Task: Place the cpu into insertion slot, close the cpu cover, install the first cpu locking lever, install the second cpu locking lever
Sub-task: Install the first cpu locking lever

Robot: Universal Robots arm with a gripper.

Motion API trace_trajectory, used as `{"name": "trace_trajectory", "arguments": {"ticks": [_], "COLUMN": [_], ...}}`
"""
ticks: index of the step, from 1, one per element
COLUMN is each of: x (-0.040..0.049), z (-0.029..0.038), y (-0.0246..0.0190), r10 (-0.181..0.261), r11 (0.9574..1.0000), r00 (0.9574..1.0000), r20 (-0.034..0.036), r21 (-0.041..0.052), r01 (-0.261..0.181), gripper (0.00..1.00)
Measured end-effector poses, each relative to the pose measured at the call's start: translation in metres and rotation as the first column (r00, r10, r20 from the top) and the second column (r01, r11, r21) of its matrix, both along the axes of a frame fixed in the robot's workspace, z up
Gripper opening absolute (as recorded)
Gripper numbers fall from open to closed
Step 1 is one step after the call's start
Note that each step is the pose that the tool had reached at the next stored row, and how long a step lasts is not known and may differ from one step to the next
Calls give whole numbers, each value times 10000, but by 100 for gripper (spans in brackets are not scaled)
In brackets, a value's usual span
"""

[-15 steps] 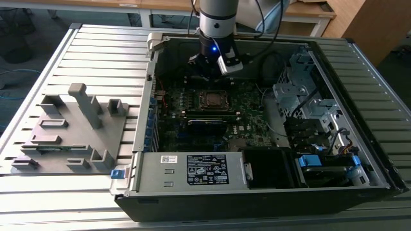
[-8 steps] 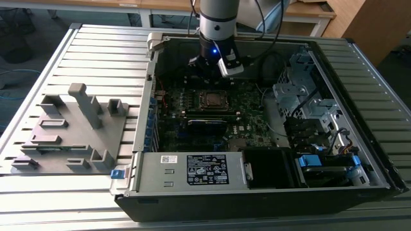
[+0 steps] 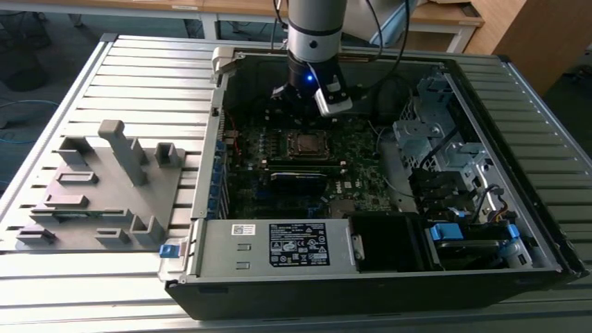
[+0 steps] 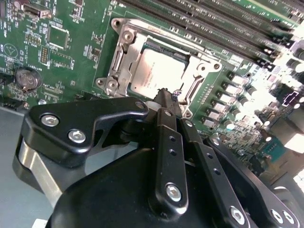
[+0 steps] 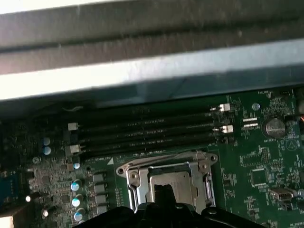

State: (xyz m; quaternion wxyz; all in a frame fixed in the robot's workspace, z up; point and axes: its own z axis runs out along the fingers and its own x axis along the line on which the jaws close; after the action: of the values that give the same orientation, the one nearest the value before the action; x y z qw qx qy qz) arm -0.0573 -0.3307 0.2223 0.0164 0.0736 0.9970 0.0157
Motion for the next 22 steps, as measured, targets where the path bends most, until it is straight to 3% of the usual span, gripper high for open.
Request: {"name": "trace_trajectory", "arguments": {"ticks": [11,22], "x": [5,124], "z": [29,29], "y": [-2,-4], "r10": [1,0], "r11": [10000,10000], "r00": [10000,10000], "r20": [1,0], "r21": [-22,-73], "r01": [-1,0], "gripper": [10,10]}}
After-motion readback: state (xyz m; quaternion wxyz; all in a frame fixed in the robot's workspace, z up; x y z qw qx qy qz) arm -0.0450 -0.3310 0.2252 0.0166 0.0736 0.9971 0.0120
